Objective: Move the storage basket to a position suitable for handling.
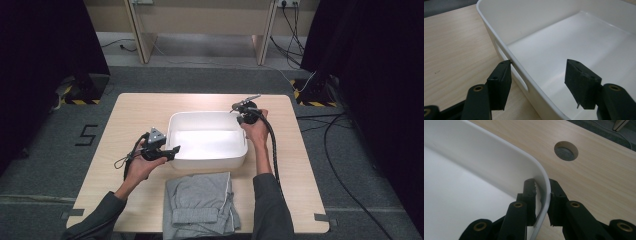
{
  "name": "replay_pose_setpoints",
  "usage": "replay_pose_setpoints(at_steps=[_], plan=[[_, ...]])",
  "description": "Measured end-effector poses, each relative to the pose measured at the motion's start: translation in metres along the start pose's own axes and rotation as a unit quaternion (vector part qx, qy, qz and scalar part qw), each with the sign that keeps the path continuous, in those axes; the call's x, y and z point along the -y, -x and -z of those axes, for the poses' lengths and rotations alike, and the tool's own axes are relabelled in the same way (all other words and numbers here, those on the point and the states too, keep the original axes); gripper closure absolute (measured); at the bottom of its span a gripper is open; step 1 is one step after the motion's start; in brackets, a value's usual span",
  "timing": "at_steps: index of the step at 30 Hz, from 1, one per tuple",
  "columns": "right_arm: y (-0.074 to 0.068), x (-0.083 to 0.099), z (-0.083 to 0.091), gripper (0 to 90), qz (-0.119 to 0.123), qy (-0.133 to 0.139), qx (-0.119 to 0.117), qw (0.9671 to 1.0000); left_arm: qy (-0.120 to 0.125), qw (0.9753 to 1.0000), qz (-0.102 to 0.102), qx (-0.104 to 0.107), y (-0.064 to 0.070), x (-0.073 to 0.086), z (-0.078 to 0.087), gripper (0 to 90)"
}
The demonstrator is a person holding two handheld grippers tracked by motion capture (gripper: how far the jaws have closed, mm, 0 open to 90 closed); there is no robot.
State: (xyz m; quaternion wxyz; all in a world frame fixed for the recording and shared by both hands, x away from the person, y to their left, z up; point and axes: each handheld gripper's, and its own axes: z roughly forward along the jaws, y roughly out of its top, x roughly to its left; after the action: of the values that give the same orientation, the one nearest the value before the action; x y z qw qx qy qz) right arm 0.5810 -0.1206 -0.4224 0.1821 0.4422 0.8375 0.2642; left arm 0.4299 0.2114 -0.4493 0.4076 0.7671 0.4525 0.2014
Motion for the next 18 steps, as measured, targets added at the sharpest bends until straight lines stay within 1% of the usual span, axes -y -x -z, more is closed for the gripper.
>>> replay_pose_setpoints(at_steps=[1, 2, 3, 4, 5, 6, 7, 8, 9, 10, 11, 12, 13, 14, 15, 17, 18], plan=[[0.0, 0.0, 0.001, 76.5, 0.004, 0.0, 0.002, 1.0, 0.001, 1.0, 0.0, -0.001, 0.001, 0.0, 0.001, 38.1], [0.0, 0.0, 0.001, 76.5, 0.004, 0.0, 0.002, 1.0, 0.001, 1.0, 0.0, -0.001, 0.001, 0.0, 0.001, 38.0], [0.0, 0.0, 0.004, 72.6, 0.003, 0.002, 0.009, 0.9999, 0.002, 1.0, 0.002, 0.0, 0.001, 0.0, 0.001, 38.4], [0.0, 0.0, 0.006, 70.0, -0.001, 0.006, 0.011, 0.9999, 0.002, 1.0, 0.002, 0.0, 0.001, 0.0, 0.001, 38.3], [0.001, 0.0, 0.011, 65.1, -0.005, 0.011, 0.008, 0.9999, 0.005, 0.9997, 0.019, 0.012, -0.001, 0.001, 0.003, 37.7], [0.001, 0.0, 0.014, 61.0, -0.009, 0.015, 0.005, 0.9998, 0.006, 0.9993, 0.028, 0.023, -0.001, 0.002, 0.005, 36.4], [0.001, 0.0, 0.021, 56.7, -0.011, 0.024, 0.004, 0.9996, 0.011, 0.9988, 0.038, 0.03, -0.001, 0.004, 0.007, 34.5], [0.001, 0.0, 0.021, 56.7, -0.011, 0.024, 0.004, 0.9996, 0.011, 0.9988, 0.038, 0.03, -0.001, 0.004, 0.007, 33.2], [0.0, 0.001, 0.027, 52.9, -0.013, 0.033, 0.005, 0.9994, 0.013, 0.9984, 0.044, 0.032, 0.0, 0.005, 0.01, 33.2], [0.0, 0.002, 0.035, 49.3, -0.015, 0.041, 0.0, 0.999, 0.014, 0.9984, 0.044, 0.032, 0.001, 0.005, 0.011, 29.9], [-0.002, 0.004, 0.045, 44.8, -0.017, 0.055, -0.007, 0.9983, 0.015, 0.9985, 0.045, 0.028, 0.001, 0.006, 0.012, 30.5], [-0.004, 0.005, 0.051, 43.1, -0.014, 0.064, -0.008, 0.9978, 0.012, 0.9986, 0.045, 0.026, 0.001, 0.006, 0.014, 28.7], [-0.005, 0.006, 0.056, 42.1, -0.013, 0.07, -0.01, 0.9974, 0.015, 0.9979, 0.054, 0.031, 0.0, 0.006, 0.017, 24.7], [-0.007, 0.008, 0.06, 41.0, -0.012, 0.072, -0.013, 0.9972, 0.015, 0.9979, 0.054, 0.031, 0.0, 0.006, 0.017, 23.2], [-0.008, 0.01, 0.064, 39.5, -0.012, 0.073, -0.018, 0.9971, 0.021, 0.9975, 0.057, 0.034, 0.0, 0.005, 0.022, 23.4], [-0.01, 0.011, 0.068, 38.5, -0.012, 0.074, -0.021, 0.997, 0.024, 0.9976, 0.056, 0.032, -0.001, 0.004, 0.024, 23.0], [-0.013, 0.014, 0.074, 36.3, -0.009, 0.076, -0.019, 0.9969, 0.031, 0.9972, 0.06, 0.032, -0.003, 0.003, 0.03, 22.2]])
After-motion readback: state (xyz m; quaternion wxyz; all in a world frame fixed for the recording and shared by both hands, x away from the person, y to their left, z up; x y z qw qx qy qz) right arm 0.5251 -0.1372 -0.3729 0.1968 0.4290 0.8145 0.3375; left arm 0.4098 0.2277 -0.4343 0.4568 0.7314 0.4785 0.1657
